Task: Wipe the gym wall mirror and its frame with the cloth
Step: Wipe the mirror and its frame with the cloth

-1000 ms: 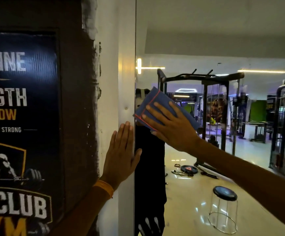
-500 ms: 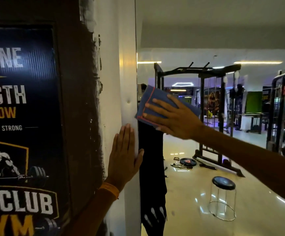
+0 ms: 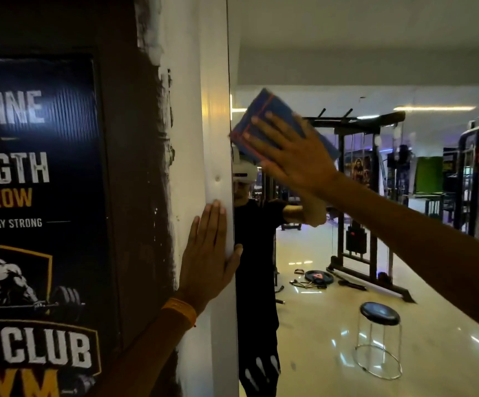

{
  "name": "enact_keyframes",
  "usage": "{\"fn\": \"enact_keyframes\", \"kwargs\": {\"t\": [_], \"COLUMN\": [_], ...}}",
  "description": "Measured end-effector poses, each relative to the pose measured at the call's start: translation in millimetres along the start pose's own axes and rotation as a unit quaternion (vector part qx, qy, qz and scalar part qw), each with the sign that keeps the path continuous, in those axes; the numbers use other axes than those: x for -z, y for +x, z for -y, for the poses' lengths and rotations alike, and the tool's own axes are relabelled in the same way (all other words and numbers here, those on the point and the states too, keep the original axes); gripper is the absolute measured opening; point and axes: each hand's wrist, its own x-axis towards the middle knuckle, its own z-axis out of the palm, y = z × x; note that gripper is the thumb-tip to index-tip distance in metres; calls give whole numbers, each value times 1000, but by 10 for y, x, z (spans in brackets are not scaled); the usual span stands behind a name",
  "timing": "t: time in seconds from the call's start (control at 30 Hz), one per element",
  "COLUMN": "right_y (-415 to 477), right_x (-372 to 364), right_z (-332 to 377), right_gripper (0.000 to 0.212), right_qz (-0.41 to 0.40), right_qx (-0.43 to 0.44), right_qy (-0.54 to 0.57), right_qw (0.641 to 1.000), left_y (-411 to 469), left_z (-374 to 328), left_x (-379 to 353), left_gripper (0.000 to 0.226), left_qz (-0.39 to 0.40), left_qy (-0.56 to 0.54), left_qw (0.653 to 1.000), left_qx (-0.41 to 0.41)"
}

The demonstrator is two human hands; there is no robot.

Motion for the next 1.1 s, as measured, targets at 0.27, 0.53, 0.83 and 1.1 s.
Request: {"fn": "enact_keyframes", "kwargs": {"t": [0.27,0.53,0.83,1.1], "right_y": [-143,438,-583,-1110], "right_x": [-144,140,-57,-231], "right_z": [417,-381,-374,211], "right_gripper": [61,61,67,65], "right_qz": [-3,-55,15,7], "right_qx": [2,-226,-98,-54], "right_qy": [-2,31,11,47], "right_qw": [1000,972,995,997], "left_y": [709,715,742,1345], "left_z": [8,34,12,-26], "left_x": [179,111,131,264], "left_gripper": [79,78,77,76], "left_qz": [-45,-46,-53,-63], "left_qy": [-34,-42,-49,-40], "left_qw": [998,998,997,997], "left_qx": [33,31,20,19]}}
